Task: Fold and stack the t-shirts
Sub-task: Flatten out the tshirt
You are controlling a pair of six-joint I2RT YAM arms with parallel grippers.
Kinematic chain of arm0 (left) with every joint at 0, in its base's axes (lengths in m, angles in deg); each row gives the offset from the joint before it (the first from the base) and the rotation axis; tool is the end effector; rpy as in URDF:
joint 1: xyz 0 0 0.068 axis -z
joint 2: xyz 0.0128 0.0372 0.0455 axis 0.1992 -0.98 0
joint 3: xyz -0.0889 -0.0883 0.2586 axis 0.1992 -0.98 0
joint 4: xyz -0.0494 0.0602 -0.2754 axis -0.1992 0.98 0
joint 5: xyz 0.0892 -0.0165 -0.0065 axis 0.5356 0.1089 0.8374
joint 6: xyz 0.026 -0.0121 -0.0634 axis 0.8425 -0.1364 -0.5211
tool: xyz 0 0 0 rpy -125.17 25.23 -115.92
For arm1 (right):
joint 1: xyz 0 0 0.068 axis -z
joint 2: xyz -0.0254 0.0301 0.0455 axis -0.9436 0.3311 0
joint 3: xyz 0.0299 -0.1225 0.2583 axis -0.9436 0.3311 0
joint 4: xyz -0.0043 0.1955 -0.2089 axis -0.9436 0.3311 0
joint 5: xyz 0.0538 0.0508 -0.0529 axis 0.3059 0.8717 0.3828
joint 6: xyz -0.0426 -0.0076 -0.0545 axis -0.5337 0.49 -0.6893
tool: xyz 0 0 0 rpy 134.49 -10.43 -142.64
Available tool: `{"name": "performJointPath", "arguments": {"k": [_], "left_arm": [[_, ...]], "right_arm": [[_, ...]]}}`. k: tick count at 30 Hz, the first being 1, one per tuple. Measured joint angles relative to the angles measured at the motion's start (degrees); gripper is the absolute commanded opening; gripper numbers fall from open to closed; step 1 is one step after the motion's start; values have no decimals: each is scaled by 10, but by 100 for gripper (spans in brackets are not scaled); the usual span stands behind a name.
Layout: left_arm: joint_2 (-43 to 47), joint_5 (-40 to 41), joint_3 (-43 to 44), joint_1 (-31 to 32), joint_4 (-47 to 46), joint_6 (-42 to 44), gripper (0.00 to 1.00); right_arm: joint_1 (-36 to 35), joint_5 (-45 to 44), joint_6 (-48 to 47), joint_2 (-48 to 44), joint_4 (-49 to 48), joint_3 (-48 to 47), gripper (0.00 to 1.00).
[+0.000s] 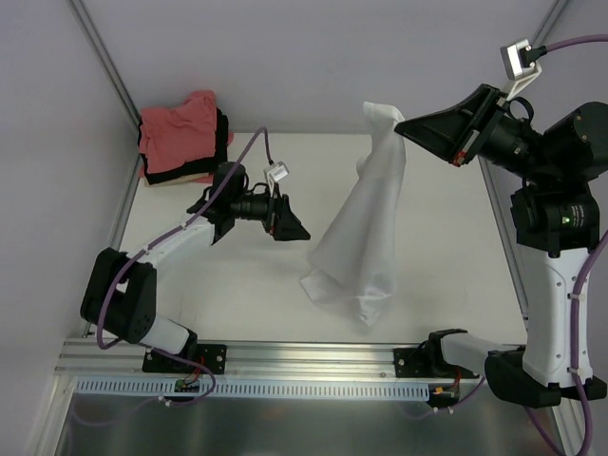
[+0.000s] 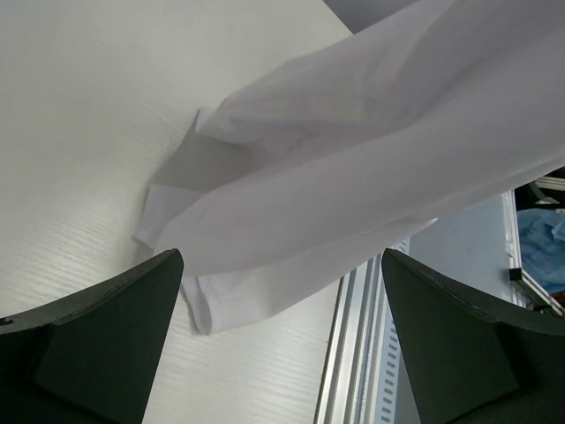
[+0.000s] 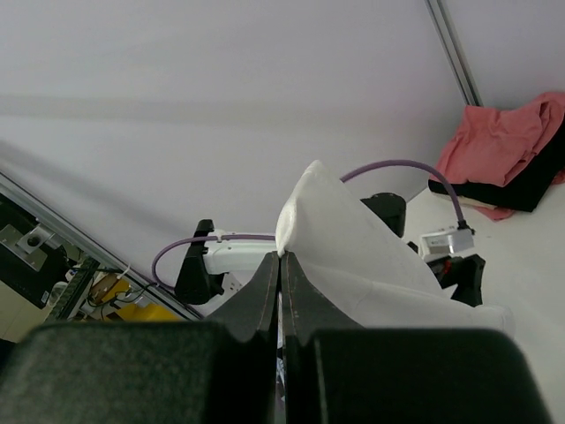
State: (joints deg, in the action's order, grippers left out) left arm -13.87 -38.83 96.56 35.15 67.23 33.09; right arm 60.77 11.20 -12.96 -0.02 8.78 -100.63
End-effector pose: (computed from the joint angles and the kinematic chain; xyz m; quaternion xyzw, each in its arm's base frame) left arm 0.3010 -0.1833 0.2866 0.3268 0.6908 -0.5346 0.3608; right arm 0.1737 0.0761 0.6349 -0.2680 0.5512 0.5021 0.6101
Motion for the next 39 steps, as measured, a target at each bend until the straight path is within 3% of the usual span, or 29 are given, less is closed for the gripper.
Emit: {"name": "performJointPath", "arguments": {"k": [6,13,14,15,16,22,27,31,35,39], "left_arm": [[-83,-46,-21,16,-80,-18,99],[-175,-63,19,80,-118,-24,96],[-186,-63,24,89,-125,-31,74],[-197,-65,29,96,-133,-38,46],[-208,-67,33,102,-141,-48,0],[-224,-43,44,115,-152,-57,0],[-122,87,38,100,-50,3,0],[-24,191,73,43,30,37,0],[13,289,165,-20,112,77,0],[16,362,256,-43,179,112,0]], "right_arm": [[0,0,3,-3,4,-8,0],[0,0,5,-3,8,-15,0],[0,0,5,-3,9,-15,0],[0,0,5,-3,10,-15,1],[0,0,4,-3,12,-15,1],[0,0,3,-3,23,-15,1],[0,-13,-35,-3,58,-16,1],[2,-54,-104,-3,118,-12,1],[17,-134,-192,11,188,-14,0],[20,-270,-276,69,250,-62,0]]}}
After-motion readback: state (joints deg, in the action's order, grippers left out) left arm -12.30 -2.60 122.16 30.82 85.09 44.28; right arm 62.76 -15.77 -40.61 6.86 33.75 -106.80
